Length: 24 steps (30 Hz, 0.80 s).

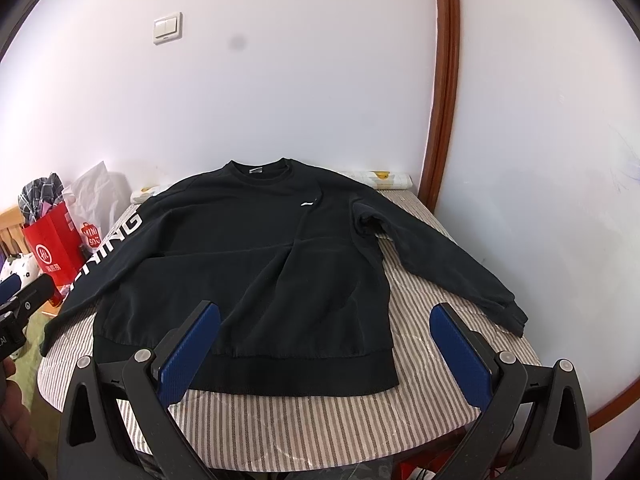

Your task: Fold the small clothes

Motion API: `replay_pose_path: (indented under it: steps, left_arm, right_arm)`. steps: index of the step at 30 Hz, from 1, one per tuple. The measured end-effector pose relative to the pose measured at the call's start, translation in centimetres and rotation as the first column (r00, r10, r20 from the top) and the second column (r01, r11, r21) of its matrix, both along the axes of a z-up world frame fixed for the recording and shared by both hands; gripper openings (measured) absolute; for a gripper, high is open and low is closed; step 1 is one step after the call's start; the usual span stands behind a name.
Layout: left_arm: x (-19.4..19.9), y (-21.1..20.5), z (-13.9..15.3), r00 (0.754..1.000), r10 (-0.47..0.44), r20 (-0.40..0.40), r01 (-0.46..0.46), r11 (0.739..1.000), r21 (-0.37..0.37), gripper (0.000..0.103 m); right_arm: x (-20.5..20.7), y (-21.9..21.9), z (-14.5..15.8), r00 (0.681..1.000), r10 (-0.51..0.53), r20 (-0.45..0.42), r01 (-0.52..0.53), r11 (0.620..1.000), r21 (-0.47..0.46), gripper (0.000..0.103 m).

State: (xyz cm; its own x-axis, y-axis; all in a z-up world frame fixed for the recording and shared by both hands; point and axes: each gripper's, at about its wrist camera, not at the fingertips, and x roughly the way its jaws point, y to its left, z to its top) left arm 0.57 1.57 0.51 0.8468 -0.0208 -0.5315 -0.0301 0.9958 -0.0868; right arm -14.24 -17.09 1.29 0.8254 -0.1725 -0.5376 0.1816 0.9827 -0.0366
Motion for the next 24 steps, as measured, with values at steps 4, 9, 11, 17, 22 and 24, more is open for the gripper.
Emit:
replay_pose_path:
  steps: [4,9,11,17,22,24]
  left_arm:
    - [1.2,0.8,-0.6,1.000,0.007,-0.015,-0.008,0.999,-0.031,0.103]
    - [3.9,3.2,-3.1,0.996,0.030,-0.086,-0.040,0.993,-0.109,0.103]
    - [5.2,4.4,-4.8,0.991,0.035,-0.128,-0.053,0.989,-0.138,0.102]
    - [7.2,8.6,-9.5,0.972,0.094,-0.217,-0.140,0.969,-0.206,0.102]
    - [8.2,12.7,-13.3,0.946,0.159,-0.282,-0.235,0.935,-0.264,0.100]
    - [8.2,14.5,-14.8,0.934,0.187,-0.305,-0.278,0.917,-0.288,0.099]
  right_arm:
    - [1.6,0.1,-0.8,1.000,0.006,-0.022,-0.006,1.000,0.003,0.103]
    - [4.1,-0.3,-2.9,0.998,0.025,-0.051,-0.024,1.000,0.016,0.103]
    - [5.0,-0.3,-3.7,0.998,0.040,-0.058,-0.039,0.999,0.013,0.103]
    - [8.7,-0.6,-6.9,0.990,0.065,-0.128,-0.056,0.996,0.071,0.103]
    - [11.6,-0.7,-9.8,0.978,0.089,-0.188,-0.070,0.992,0.107,0.102]
    - [12.2,-0.5,-10.4,0.978,0.088,-0.191,-0.070,0.992,0.102,0.102]
